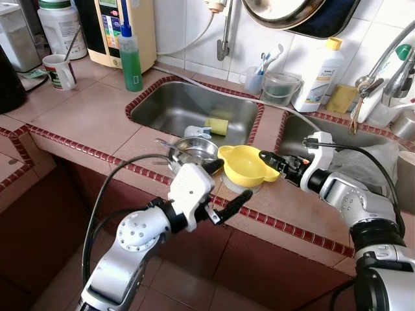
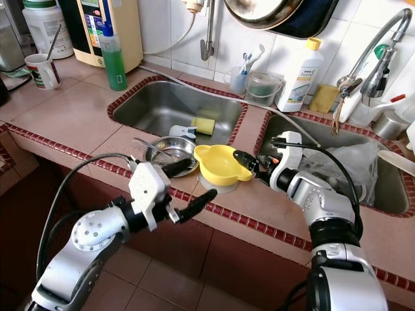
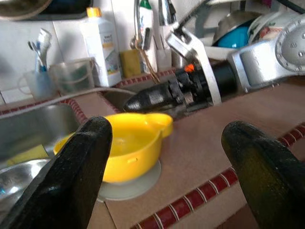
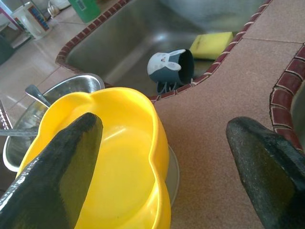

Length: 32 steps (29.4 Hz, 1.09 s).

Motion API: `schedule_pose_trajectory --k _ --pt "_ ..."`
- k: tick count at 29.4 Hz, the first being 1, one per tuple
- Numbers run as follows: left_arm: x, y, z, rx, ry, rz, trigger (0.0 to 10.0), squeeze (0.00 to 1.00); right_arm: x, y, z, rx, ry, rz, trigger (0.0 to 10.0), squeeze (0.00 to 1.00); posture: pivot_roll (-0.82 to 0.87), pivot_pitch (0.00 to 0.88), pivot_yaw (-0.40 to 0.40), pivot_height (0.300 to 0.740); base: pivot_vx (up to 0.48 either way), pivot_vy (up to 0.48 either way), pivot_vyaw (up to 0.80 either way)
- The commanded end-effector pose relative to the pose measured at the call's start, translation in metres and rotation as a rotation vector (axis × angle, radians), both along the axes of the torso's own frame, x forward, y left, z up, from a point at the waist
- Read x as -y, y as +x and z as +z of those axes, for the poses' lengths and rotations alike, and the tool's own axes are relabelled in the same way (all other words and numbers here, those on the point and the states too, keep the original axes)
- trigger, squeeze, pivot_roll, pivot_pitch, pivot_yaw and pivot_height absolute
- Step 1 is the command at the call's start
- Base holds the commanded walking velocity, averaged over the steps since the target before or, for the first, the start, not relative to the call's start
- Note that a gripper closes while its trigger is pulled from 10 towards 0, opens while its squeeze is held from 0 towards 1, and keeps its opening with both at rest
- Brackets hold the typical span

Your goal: Kitchen organization

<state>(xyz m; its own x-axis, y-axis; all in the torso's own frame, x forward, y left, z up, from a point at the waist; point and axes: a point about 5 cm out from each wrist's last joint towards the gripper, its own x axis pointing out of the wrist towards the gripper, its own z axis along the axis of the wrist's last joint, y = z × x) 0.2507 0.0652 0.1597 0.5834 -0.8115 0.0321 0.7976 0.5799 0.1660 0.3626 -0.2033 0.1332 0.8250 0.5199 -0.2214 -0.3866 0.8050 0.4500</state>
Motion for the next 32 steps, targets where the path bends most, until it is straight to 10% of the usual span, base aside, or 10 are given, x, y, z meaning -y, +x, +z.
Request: schedule_pose_trajectory --k 1,17,19,20,21,23,32 --pt "0.002 -0.003 0.002 -0.006 0.006 -0.015 10.0 0.0 0.004 0.005 0.009 0.02 0.018 -0.008 10.0 0.0 0.12 0.0 -0.111 0.74 0.0 0.0 0.0" --pt "0.001 -0.002 0.007 0.007 0.01 -0.016 10.0 0.0 0.001 0.002 -0.011 -0.094 0.072 0.045 9.5 0.0 0.14 0.0 -0.115 0.74 0.0 0.0 0.0" --pt "0.002 -0.002 0.007 0.009 0.01 -0.015 10.0 0.0 0.002 0.001 -0.012 -0.105 0.074 0.045 8.0 0.0 0.14 0.0 -0.118 0.74 0.0 0.0 0.0" --pt "0.002 -0.002 0.007 0.009 0.009 -0.014 10.0 0.0 0.003 0.001 -0.013 -0.109 0.071 0.045 4.6 0.0 0.14 0.0 -0.12 0.74 0.0 0.0 0.0" --pt "0.002 -0.002 0.008 0.009 0.008 -0.013 10.0 0.0 0.004 0.001 -0.013 -0.107 0.068 0.045 4.6 0.0 0.14 0.0 -0.12 0.74 0.0 0.0 0.0" --pt "0.002 -0.002 0.008 0.011 0.004 -0.011 10.0 0.0 0.005 0.0 -0.014 -0.108 0.071 0.044 0.0 0.0 0.14 0.0 -0.123 0.74 0.0 0.0 0.0" --pt "0.003 -0.002 0.009 0.015 -0.003 -0.007 10.0 0.0 0.01 0.0 -0.014 -0.12 0.071 0.03 0.0 0.0 0.14 0.0 -0.126 0.74 0.0 0.0 0.0"
